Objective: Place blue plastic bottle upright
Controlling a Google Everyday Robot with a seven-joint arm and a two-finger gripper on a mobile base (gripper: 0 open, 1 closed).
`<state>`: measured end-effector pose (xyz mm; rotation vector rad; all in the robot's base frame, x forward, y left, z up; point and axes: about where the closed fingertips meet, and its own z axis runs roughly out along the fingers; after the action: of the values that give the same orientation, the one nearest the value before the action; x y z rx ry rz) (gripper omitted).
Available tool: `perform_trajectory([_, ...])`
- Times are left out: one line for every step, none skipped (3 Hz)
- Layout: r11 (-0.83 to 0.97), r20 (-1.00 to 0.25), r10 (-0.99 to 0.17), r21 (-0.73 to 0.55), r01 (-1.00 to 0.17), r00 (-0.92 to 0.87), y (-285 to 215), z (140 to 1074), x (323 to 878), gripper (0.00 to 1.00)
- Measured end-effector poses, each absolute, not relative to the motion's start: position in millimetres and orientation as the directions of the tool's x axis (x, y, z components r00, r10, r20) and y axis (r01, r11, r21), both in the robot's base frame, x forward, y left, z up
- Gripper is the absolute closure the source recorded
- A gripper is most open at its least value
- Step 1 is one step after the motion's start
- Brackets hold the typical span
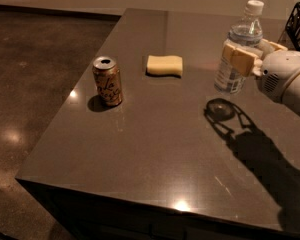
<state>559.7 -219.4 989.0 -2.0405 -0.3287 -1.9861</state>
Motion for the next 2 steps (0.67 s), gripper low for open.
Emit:
perform_trajectory([-0.936, 0.999, 0.0, -0.013, 0.351, 0.038, -215.8, 977.1, 556.3, 1.0])
perform_trajectory([-0.938, 0.998, 0.013, -0.008, 0.347, 0.058, -215.3, 963.3, 555.4, 1.0])
